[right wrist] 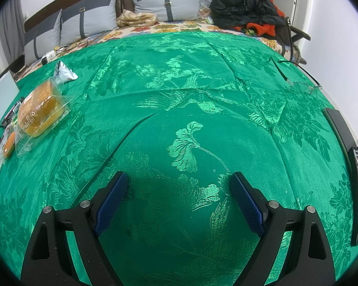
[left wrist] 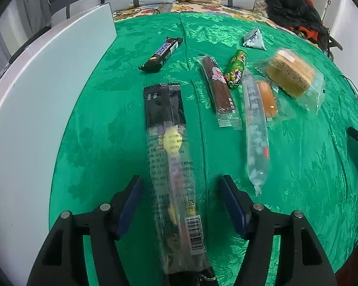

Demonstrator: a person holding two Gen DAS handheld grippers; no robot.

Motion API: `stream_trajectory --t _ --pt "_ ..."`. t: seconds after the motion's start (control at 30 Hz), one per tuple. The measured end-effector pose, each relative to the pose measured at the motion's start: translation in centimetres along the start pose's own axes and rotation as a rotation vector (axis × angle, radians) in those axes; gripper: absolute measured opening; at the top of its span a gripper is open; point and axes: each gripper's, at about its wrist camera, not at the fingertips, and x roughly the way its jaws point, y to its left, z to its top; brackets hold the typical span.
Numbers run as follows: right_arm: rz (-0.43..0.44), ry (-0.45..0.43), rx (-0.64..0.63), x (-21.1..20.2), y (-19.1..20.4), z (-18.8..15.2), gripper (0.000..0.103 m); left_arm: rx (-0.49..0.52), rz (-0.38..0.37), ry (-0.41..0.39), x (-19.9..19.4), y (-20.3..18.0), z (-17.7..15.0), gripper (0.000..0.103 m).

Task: Organize snacks
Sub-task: 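Lift the clear-wrapped snack with the left gripper toward the white box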

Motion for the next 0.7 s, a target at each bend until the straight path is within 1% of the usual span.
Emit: stream_trajectory --t 0.03,0.07,0.1,0.13,0.17,0.2,0.27,0.3,0.4,0.43,0.47,0.5,0.53,0.57,0.6,0.63,0.67,0.7 --pt "0.000 0.000 0.000 0.0 0.0 0.0 0.091 0.001 -0.002 -0.002 -0.1 0.0 0.0 0.062" --pt "0.000 0.000 0.000 0.0 0.0 0.0 0.091 0.004 -0.003 -0.007 -0.2 -0.1 -0.1 0.050" --pt "0.000 0.000 0.000 0.0 0.0 0.0 0.091 0.007 -0.001 -0.013 -0.4 -0.2 -0.1 0.031" --pt "0.000 0.000 0.000 0.0 0.0 0.0 0.091 0.005 -0.022 -0.011 -0.5 -0.2 -0.1 0.027" --pt "0.000 0.000 0.000 0.0 0.0 0.0 0.091 0.002 -0.032 -0.006 -0.6 -0.2 0.0 0.016" --pt "0.001 0.000 0.000 0.0 0.0 0.0 0.091 -0.005 -0.044 -0.002 -0.7 -0.1 0.0 0.014" --pt "0.003 0.000 0.001 0.0 0.0 0.0 0.091 -0.033 -0.057 -0.004 -1.0 0.2 -0.2 0.013" --pt "0.007 0.002 0.001 0.0 0.0 0.0 0.094 -0.053 -0.062 -0.014 -1.3 0.4 -0.5 0.013" --pt "0.009 0.013 -0.012 0.3 0.4 0.1 0.097 -0.098 -0.083 -0.061 -3.2 1.0 -1.7 0.013" --pt "0.017 0.019 -0.019 0.3 0.4 0.2 0.095 -0.100 -0.089 -0.071 -3.8 1.1 -1.9 0.013" --pt "0.020 0.063 -0.028 0.2 0.7 0.4 0.092 -0.098 -0.094 -0.084 -4.5 1.1 -2.2 0.013" --pt "0.032 0.091 -0.010 -0.4 1.3 0.5 0.092 -0.086 -0.096 -0.103 -5.6 1.0 -2.7 0.013" --pt "0.097 0.097 0.033 -1.7 2.2 0.6 0.093 -0.075 -0.094 -0.115 -6.2 1.0 -3.0 0.013" --pt "0.191 0.098 0.076 -3.1 3.5 0.6 0.093 -0.059 -0.090 -0.132 -7.1 0.8 -3.3 0.013" --pt "0.302 0.112 0.102 -4.4 5.7 0.7 0.093 -0.049 -0.090 -0.143 -7.7 0.8 -3.6 0.013" --pt "0.399 0.141 0.100 -5.4 8.4 0.7 0.093 -0.042 -0.091 -0.155 -8.3 0.8 -3.8 0.013" --pt "0.486 0.182 0.064 -6.0 12.1 0.8 0.093 -0.040 -0.093 -0.165 -8.8 0.8 -3.9 0.013" --pt "0.533 0.213 0.016 -6.3 15.4 0.8 0.092 -0.044 -0.098 -0.176 -9.5 1.0 -4.1 0.013"
